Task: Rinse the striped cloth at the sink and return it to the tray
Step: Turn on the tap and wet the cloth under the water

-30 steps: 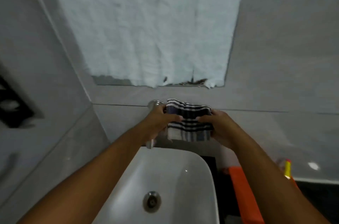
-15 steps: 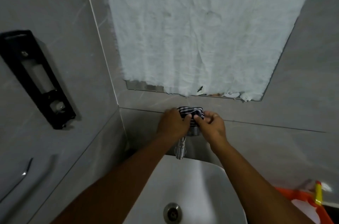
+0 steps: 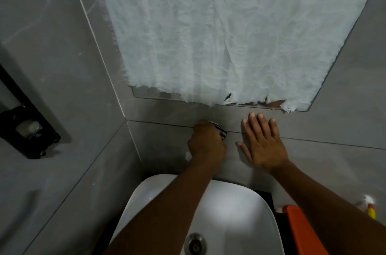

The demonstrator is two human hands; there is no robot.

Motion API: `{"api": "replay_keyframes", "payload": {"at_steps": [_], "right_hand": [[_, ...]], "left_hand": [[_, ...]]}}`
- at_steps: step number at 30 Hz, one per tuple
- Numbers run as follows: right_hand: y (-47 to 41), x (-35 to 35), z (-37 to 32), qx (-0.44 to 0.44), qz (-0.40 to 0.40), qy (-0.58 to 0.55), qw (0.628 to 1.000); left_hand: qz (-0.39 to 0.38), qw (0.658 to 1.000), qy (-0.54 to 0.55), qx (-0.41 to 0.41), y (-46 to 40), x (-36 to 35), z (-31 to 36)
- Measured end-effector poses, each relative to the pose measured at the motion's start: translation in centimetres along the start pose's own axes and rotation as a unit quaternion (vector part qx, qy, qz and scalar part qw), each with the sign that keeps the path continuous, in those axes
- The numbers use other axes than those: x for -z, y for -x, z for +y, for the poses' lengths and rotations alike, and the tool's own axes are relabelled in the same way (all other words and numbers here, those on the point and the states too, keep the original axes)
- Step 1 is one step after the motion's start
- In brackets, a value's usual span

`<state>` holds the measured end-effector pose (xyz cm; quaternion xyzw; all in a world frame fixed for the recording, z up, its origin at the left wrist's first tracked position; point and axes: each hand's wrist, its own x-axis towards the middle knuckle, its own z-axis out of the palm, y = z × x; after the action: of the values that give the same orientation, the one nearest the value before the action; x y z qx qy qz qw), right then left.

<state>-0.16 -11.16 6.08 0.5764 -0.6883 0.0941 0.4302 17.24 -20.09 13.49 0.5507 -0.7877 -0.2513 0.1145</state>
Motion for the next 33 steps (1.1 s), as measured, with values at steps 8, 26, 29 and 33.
{"api": "replay_keyframes", "payload": {"at_steps": [8, 26, 29, 33], "right_hand": [[0.3, -1.9, -0.2, -0.005, 0.01, -0.005, 1.0], [0.0, -1.7, -0.3, -0.025, 0.015, 0.018, 0.999], [0.1, -1.7, -0.4, -0.027, 0.015, 0.02, 0.999], [0.1, -1.7, -0.1, -0.021, 0.01, 0.019, 1.0]], "left_hand": [[-0.31, 0.813, 0.472, 0.143, -1.7, 3.0, -1.8], [-0.104, 0.705, 0.701, 0.004, 10.0, -5.4, -10.3], [-0.23, 0.486, 0.835, 0.117, 10.0, -5.4, -10.5], [-0.181, 0.483, 0.844, 0.148, 9.6, -5.7, -9.6]]}}
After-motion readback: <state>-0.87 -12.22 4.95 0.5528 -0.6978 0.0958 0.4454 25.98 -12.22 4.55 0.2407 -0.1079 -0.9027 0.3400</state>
